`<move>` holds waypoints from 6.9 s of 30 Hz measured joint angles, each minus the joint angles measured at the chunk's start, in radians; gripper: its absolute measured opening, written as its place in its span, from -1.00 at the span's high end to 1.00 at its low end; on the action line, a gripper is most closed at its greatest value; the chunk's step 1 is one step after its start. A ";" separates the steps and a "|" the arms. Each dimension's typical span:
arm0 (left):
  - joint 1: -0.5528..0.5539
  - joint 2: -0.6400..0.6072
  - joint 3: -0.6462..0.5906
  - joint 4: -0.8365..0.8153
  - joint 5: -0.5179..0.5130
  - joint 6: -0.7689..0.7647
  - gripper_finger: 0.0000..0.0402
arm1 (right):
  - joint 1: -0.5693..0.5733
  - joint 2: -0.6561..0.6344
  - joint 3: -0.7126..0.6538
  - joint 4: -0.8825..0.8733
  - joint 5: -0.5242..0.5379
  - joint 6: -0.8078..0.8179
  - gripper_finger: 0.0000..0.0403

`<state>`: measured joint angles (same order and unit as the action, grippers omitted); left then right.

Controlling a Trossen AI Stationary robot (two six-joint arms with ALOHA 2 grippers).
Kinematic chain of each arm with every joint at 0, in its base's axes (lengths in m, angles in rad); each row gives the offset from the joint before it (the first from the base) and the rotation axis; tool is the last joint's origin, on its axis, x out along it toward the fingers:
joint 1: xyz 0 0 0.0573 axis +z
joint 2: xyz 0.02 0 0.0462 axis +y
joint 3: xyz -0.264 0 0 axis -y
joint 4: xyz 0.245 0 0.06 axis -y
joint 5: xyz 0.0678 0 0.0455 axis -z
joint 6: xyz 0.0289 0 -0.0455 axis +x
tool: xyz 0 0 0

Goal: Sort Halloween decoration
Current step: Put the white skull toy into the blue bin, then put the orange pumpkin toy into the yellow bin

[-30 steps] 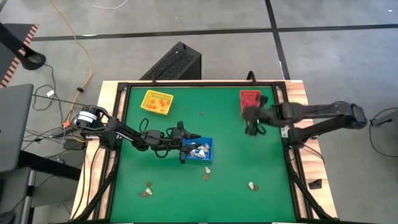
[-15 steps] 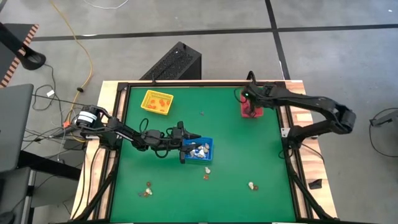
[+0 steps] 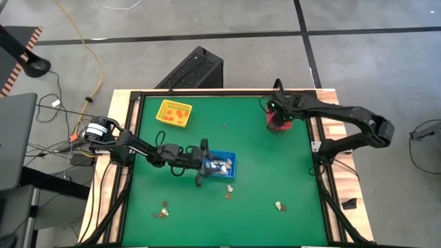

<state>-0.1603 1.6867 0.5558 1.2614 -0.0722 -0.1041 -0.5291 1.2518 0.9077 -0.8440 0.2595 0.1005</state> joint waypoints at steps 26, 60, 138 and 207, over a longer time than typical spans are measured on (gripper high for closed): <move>-0.161 0.001 0.489 -0.905 -0.008 0.310 0.15 | 1.251 -0.143 -0.253 0.240 -0.105 1.235 0.14; -0.164 0.001 0.488 -0.959 -0.044 0.279 0.15 | 1.318 0.431 -0.023 0.264 -0.195 1.384 0.35; -0.494 -0.059 0.480 -2.059 0.132 -1.539 0.15 | 1.196 0.079 -0.080 0.534 0.244 0.267 0.14; -0.572 -0.061 0.307 -1.849 0.027 -1.417 0.59 | 1.189 0.078 -0.079 0.530 0.238 0.285 0.14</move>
<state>-0.7322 1.6257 0.8632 -0.5880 -0.0454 -1.5211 0.6602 1.3296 0.8288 -0.3138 0.4976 0.3855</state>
